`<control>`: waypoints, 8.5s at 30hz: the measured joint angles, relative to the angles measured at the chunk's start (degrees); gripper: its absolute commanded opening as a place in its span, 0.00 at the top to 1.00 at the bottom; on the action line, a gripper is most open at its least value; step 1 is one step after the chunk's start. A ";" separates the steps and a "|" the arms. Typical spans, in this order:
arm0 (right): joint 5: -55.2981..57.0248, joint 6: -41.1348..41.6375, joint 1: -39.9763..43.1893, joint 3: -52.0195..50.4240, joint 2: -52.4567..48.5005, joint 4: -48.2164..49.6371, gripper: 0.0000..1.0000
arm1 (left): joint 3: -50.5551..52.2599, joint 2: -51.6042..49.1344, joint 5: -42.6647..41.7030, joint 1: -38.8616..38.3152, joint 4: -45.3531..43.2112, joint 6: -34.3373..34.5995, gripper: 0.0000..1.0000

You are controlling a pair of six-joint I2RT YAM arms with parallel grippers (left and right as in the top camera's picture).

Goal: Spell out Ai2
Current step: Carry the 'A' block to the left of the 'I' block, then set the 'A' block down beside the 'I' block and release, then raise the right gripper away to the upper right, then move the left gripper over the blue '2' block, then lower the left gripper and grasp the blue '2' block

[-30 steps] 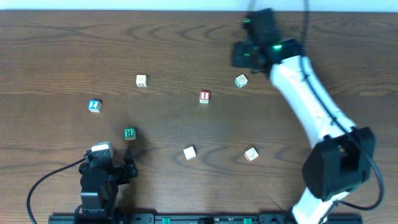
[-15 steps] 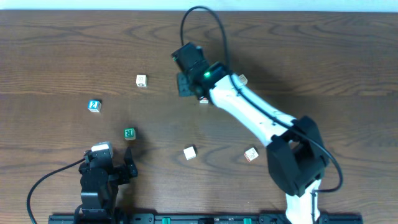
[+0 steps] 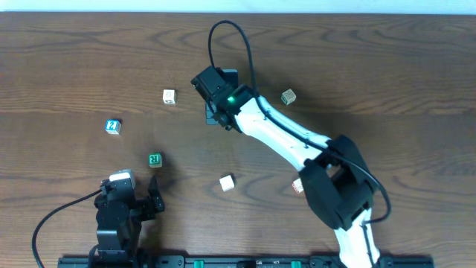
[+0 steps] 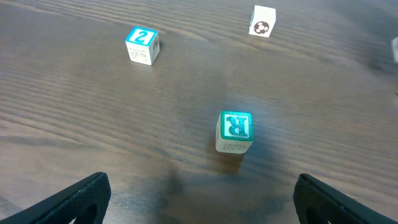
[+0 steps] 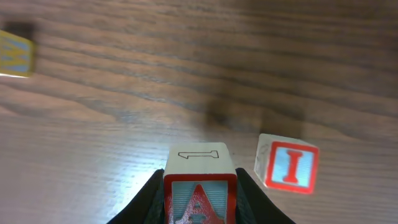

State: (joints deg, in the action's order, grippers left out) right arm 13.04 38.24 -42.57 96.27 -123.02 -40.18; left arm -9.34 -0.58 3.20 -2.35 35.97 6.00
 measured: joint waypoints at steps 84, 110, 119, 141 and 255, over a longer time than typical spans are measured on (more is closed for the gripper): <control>-0.59 1.03 1.20 0.00 -4.33 0.94 0.63 | 0.00 0.00 0.00 0.00 0.02 0.00 0.05; 0.79 1.01 1.20 0.00 -4.33 1.97 0.63 | 0.00 0.00 0.00 0.00 0.02 0.00 0.05; 0.92 -0.11 1.75 0.00 -4.33 5.07 0.59 | 0.00 0.00 0.00 0.00 0.02 0.00 0.05; 1.86 -18.64 5.99 34.73 -4.76 -16.28 0.43 | 0.00 0.00 0.00 0.00 0.00 0.00 0.05; -10.80 -30.21 25.83 10.82 25.90 -14.34 0.01 | -64.67 -101.66 -14.56 21.90 2.56 -40.68 0.05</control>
State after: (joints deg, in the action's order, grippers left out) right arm 2.24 8.03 -16.73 107.09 -97.12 -54.52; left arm -74.02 -102.24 -11.35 19.55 38.52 -34.68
